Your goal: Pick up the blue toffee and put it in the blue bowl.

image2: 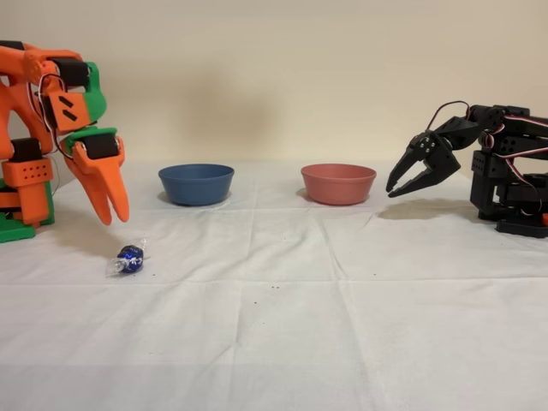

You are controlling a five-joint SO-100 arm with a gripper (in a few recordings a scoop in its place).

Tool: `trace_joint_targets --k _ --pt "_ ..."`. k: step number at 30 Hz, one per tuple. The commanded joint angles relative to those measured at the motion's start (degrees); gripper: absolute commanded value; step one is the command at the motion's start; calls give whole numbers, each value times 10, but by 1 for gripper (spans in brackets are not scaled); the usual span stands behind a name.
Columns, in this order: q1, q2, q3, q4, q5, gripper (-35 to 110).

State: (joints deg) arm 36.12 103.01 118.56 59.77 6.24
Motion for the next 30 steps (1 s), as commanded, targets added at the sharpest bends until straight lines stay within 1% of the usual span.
trace_joint_targets --k 1,14,30 --pt "8 -15 -53 -6 4 39" --pt "11 -103 -79 -20 -4 39" --pt "-18 -166 -101 -21 4 39"
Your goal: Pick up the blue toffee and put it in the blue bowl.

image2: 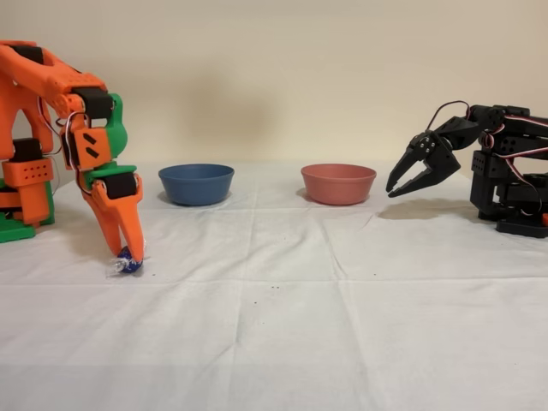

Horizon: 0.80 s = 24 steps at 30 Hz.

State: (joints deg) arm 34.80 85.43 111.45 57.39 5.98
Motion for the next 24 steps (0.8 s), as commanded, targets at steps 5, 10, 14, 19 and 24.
trace_joint_targets --k 5,10,14,19,24 --pt "-7 -6 -40 1 8 38" --pt "-9 -18 -42 -5 8 37" --pt "-11 -22 -44 -10 8 35" --pt "-15 -27 -44 -25 11 32" --pt "-14 -25 -41 -26 7 25"
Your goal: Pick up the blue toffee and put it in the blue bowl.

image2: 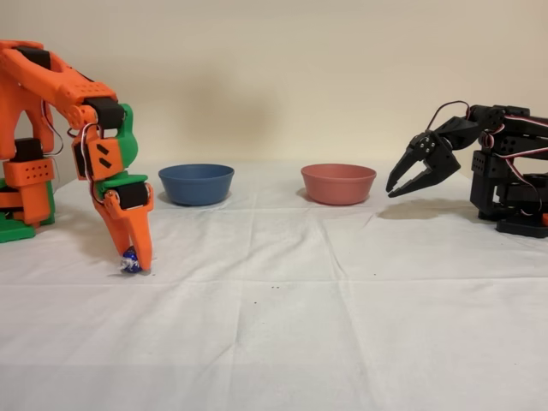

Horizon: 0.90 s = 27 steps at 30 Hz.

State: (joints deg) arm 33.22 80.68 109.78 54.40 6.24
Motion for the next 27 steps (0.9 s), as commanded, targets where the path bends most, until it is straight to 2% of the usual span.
trace_joint_targets --k 1,8,18,27 --pt "3 24 -22 4 4 24" --pt "7 36 -6 -1 -2 17" --pt "11 58 8 -5 -18 16" --pt "-34 170 38 -3 -49 16"
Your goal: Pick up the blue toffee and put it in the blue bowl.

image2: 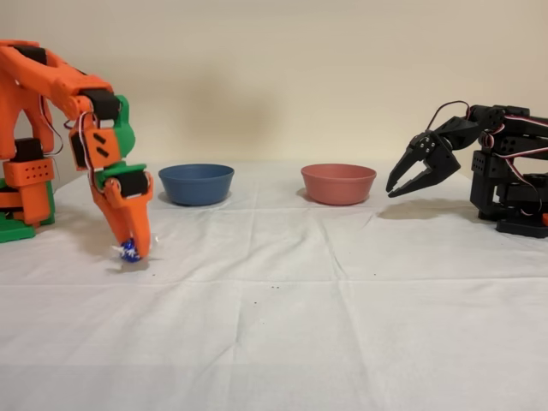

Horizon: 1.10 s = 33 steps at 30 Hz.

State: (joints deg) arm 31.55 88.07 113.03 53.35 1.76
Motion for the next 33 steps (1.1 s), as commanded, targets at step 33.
trace_joint_targets --k 33 --pt "-461 229 -44 15 -35 16"
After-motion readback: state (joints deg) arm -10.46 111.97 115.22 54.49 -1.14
